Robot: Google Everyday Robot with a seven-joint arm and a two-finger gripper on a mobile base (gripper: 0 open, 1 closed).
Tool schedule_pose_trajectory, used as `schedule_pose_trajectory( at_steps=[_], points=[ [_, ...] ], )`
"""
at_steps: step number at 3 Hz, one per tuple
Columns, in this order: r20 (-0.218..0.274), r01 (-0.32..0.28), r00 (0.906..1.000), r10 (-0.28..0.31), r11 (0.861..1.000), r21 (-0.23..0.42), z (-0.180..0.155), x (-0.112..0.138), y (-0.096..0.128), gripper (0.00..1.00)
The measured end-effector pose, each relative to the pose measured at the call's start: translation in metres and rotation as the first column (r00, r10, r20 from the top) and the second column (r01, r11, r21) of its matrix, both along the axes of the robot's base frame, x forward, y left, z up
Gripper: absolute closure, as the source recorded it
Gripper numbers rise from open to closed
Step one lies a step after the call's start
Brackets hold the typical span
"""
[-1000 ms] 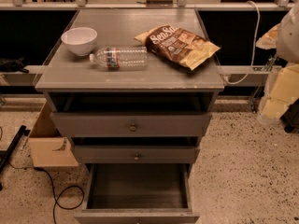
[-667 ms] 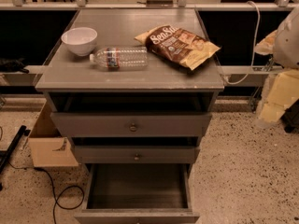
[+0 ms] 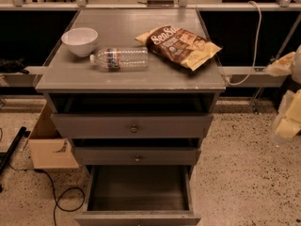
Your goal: Close bottom drawer
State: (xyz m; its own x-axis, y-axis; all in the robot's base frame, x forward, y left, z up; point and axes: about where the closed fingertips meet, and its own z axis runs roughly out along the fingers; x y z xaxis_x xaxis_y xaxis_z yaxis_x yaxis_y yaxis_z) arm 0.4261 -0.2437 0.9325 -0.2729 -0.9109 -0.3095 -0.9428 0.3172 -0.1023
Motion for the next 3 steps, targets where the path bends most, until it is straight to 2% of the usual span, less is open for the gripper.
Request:
schedule_pose_trajectory(
  at_steps=[1,2,3],
  points=[
    [-0.089,0.045,0.9956,-0.032,0.987,0.153,-0.023,-0.009,-0.021,0.00],
    [-0.173,0.096,0.9839,-0.045,0.950,0.298,-0.042,-0.021,-0.040,0.00],
    [-0.162,0.112,0.9853,-0.055,0.923,0.369,-0.038,-0.014,-0.050,0.00]
  ],
)
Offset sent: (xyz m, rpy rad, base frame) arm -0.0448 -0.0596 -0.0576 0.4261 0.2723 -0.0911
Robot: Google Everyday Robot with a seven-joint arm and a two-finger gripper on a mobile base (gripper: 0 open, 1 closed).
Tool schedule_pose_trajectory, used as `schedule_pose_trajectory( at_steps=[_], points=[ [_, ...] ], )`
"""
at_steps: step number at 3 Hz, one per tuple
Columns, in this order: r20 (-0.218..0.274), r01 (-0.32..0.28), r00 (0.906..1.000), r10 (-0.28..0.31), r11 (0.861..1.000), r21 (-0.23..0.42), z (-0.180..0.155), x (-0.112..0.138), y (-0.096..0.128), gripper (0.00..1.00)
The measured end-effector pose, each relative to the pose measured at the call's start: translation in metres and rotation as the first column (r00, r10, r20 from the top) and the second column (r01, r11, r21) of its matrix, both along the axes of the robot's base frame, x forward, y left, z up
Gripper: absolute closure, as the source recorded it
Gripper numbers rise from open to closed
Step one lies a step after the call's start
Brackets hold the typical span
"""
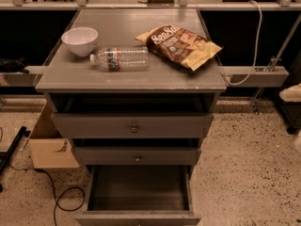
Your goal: Close bottom drawer
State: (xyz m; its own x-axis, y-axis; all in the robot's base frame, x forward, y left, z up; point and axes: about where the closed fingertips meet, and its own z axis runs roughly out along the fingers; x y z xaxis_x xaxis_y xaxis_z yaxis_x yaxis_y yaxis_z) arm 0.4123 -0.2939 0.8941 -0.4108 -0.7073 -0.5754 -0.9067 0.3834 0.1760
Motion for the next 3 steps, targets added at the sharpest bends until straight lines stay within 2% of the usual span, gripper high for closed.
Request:
schedule_pose_trajectory(
  at_steps=[1,2,3],
  points=[
    [-0.003,-0.039,0.9992,0.039,0.999,-0.001,-0.001,-0.026,0.018,0.00],
    [0.004,-0.177,0.9841,0.177,0.984,0.013,-0.001,-0.060,0.074,0.00],
    [0.027,-0.259,0.9656,0.259,0.966,-0.008,0.004,-0.110,0.096,0.00]
  ],
)
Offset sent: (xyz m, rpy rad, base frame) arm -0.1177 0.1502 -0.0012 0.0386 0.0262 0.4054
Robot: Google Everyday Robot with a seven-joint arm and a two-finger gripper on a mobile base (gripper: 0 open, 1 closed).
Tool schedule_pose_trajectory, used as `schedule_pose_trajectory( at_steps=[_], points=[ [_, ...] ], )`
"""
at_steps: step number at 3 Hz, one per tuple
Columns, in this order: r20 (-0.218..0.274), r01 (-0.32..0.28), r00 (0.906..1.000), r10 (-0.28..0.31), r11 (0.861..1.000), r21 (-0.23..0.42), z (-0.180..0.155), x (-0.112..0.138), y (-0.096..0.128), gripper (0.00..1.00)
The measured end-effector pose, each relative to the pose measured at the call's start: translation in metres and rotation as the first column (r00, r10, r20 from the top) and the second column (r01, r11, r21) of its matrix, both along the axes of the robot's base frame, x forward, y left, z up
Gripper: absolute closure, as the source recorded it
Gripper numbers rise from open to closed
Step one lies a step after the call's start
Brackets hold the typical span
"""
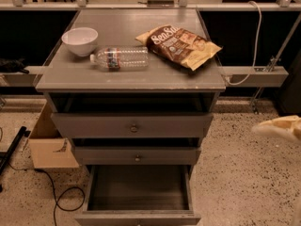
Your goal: Close bottom drawer
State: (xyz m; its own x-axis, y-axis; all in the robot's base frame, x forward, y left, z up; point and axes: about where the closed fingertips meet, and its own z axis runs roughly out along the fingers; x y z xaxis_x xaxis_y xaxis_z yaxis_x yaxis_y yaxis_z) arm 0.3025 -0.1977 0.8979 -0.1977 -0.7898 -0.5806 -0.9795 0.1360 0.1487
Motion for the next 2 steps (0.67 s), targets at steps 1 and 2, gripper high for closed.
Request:
schedule_pose_trajectory(
  at_steps=[1,2],
  points=[
    [0.016,0.004,0.9999,-0.004,1.000,-0.006,0.000,0.000,0.001,0.00],
    [-0.026,0.000,0.9997,0.000,1.000,-0.008,-0.024,0.016,0.016,0.00]
  ],
)
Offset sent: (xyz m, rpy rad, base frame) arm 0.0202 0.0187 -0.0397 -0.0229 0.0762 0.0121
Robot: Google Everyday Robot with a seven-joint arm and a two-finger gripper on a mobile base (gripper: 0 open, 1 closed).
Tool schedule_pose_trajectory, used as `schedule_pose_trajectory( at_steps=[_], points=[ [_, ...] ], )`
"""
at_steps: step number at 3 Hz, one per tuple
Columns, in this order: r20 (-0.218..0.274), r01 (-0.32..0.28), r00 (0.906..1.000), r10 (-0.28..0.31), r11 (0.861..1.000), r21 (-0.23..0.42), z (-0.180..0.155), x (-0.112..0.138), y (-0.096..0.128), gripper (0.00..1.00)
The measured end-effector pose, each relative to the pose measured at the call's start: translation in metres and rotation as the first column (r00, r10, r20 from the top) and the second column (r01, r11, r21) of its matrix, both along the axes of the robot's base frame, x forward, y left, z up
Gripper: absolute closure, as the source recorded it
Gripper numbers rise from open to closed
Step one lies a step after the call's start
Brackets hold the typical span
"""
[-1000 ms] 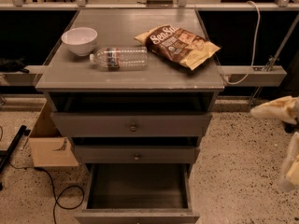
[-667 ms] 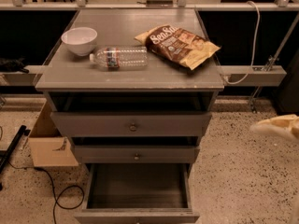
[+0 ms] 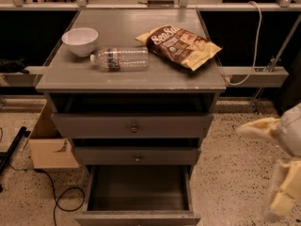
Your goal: Close bottom drawer
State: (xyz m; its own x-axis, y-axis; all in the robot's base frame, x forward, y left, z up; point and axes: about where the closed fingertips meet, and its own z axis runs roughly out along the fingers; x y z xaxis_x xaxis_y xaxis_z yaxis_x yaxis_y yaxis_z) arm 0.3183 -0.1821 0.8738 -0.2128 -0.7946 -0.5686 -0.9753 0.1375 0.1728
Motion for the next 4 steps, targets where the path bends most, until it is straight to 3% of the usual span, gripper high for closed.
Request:
schedule_pose_trajectory(
  at_steps=[2,3,4],
  points=[
    [-0.121,-0.025,0.9922,0.029,0.999,0.033,-0.076,0.007,0.056,0.00],
    [-0.135,-0.023,0.9905,0.026,0.999,0.026,-0.098,0.007,0.075,0.00],
    [-0.070,0.048,0.9965,-0.047,0.999,0.025,-0.102,0.012,0.080,0.00]
  ],
)
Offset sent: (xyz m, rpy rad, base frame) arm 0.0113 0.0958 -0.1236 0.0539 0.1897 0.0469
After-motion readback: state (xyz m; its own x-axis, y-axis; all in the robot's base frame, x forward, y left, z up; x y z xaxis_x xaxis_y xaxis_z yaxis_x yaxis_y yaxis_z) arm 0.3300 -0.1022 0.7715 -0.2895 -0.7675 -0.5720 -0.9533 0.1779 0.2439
